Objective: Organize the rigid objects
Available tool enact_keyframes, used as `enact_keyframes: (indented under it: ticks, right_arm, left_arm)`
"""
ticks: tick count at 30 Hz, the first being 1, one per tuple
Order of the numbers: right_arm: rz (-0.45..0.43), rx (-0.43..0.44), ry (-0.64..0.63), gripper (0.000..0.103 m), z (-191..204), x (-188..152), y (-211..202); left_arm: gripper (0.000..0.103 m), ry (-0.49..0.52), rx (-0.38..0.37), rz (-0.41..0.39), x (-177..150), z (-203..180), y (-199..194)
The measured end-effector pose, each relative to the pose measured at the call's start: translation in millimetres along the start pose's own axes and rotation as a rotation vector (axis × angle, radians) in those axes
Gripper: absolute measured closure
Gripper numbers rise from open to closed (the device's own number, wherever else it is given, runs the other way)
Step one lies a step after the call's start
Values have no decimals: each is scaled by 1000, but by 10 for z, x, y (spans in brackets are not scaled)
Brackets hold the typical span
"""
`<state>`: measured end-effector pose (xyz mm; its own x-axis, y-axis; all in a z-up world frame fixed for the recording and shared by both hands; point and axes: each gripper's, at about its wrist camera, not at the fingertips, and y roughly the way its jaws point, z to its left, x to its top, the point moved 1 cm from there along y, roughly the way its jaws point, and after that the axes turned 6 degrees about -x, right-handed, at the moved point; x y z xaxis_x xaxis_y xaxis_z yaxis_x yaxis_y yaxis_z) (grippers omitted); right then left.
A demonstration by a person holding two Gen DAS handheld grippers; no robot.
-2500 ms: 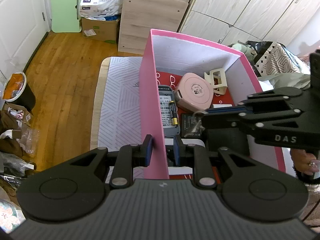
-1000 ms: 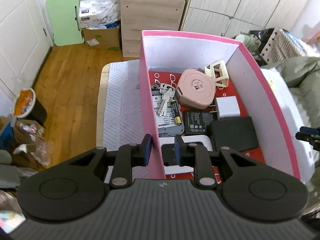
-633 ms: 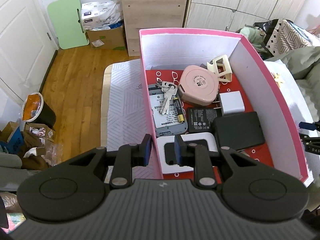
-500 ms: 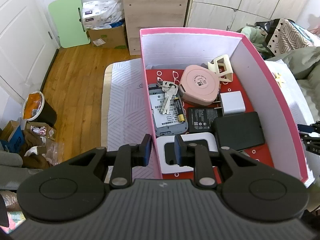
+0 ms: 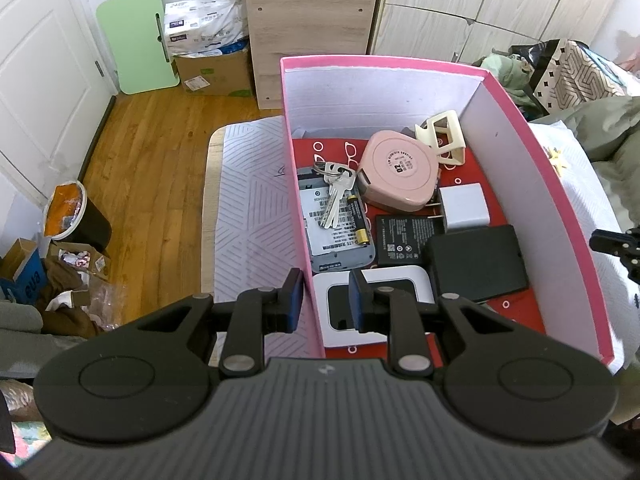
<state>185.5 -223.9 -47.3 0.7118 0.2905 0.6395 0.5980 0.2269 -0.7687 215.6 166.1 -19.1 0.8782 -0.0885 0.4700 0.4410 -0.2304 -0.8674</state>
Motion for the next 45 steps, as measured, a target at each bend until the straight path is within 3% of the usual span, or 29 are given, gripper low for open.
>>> enact_keyframes:
  ticks: [8, 10, 12, 20, 24, 30, 31, 33, 38, 42, 45]
  right_arm:
    - [28, 13, 17, 91, -13, -77, 83]
    - [39, 4, 30, 84, -25, -101, 113]
    - [43, -22, 29, 58, -30, -128, 136]
    - [82, -67, -15, 47, -14, -211, 328]
    - [88, -70, 29, 35, -35, -220, 423]
    - [54, -106, 99, 35, -73, -248, 426]
    - [51, -120, 103, 38, -75, -244, 427]
    - [41, -117, 99, 55, -80, -227, 418]
    - [31, -113, 94, 56, -95, -216, 415]
    - [14, -112, 84, 65, -102, -164, 358]
    - [15, -110, 66, 65, -84, -162, 353]
  left_arm:
    - [81, -27, -34, -1, 11, 80, -13]
    - [81, -25, -34, -1, 10, 81, -15]
    - [81, -21, -32, -1, 14, 80, -12]
    - [81, -26, -35, -3, 12, 77, -18]
    - [81, -27, -35, -2, 10, 81, -18]
    - [81, -28, -36, -3, 10, 88, -25]
    - [81, -28, -37, -3, 10, 88, -26]
    - [81, -29, -36, -3, 10, 88, -25]
    - [81, -30, -38, -3, 10, 90, -26]
    - [81, -35, -41, -2, 18, 100, -26]
    - [81, -35, -41, 1, 20, 100, -23]
